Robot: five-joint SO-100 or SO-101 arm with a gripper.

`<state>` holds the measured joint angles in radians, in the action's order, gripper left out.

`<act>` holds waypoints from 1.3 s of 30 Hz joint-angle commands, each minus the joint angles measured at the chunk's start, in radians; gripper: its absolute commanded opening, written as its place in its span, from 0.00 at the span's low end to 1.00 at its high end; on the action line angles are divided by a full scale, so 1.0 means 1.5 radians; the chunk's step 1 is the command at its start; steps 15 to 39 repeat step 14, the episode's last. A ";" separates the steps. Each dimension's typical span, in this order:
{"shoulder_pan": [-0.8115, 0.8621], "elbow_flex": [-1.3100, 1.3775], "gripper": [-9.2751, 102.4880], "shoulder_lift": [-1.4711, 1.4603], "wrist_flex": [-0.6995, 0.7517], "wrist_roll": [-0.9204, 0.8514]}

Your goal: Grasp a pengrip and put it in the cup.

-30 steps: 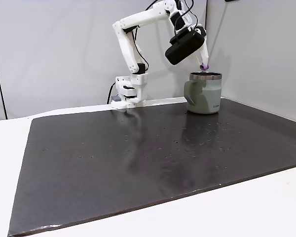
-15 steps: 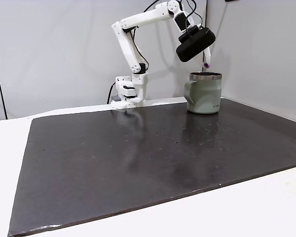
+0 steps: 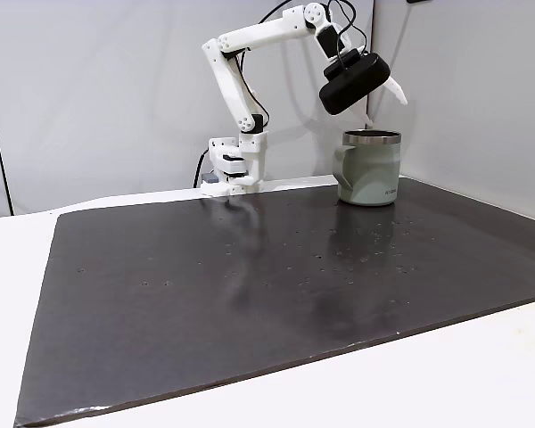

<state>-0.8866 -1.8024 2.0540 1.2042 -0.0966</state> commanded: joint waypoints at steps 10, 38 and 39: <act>0.006 0.008 0.39 0.013 -0.031 0.009; 0.007 0.008 0.38 0.013 -0.032 0.007; 0.007 0.008 0.38 0.013 -0.032 0.007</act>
